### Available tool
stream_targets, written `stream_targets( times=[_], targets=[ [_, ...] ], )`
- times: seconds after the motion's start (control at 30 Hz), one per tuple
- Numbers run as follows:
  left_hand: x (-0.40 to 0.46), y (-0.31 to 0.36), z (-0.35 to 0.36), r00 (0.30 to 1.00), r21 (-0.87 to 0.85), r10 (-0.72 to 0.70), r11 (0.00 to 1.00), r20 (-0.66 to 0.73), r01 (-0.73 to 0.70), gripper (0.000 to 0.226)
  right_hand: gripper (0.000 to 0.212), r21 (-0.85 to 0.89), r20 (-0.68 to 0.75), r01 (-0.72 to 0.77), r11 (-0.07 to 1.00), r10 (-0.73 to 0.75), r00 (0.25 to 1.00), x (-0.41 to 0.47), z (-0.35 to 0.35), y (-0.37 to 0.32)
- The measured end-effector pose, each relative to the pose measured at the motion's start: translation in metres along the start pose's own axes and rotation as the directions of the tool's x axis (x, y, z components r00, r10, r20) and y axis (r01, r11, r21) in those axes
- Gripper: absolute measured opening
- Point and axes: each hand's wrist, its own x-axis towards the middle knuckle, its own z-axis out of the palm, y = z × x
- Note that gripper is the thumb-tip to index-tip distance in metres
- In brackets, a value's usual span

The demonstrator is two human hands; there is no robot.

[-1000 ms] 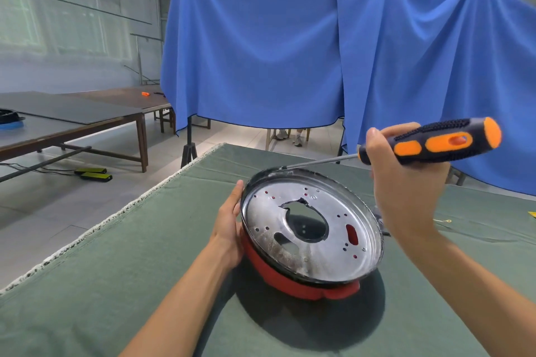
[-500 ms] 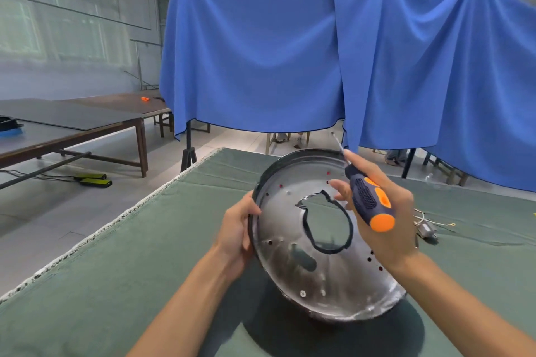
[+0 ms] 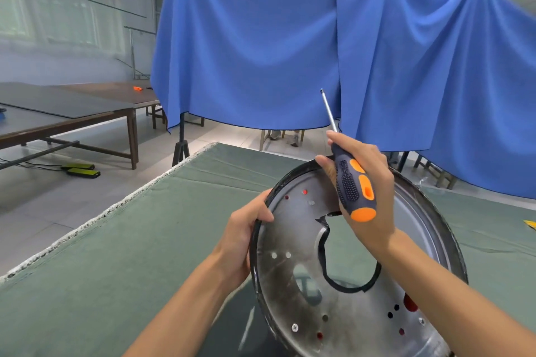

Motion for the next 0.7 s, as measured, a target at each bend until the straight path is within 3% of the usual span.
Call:
stream_targets(
  times=[0.23,0.3,0.37,0.7],
  targets=[
    [-0.0028,0.0075,0.0042,1.000,-0.030,-0.015,0.999,0.010,0.016,0.023,0.025,0.046,0.025,-0.056,0.997,0.055,0.998,0.0026,0.0025,-0.0027],
    [-0.0016,0.0072,0.0066,0.998,-0.001,-0.054,0.999,-0.042,0.054,0.044,0.024,0.049,0.021,-0.040,0.998,0.039,0.999,0.0024,0.0009,-0.0035],
    [-0.0014,0.0070,0.0087,0.995,0.003,-0.075,0.997,-0.070,0.076,0.051,0.022,0.048,0.016,-0.033,0.998,0.032,0.999,0.0021,-0.0008,-0.0038],
    [0.0022,0.0052,0.0018,0.995,-0.048,-0.095,0.994,-0.038,0.093,0.040,0.021,0.004,-0.028,-0.022,1.000,0.022,0.999,0.0018,-0.0029,-0.0001]
  ],
)
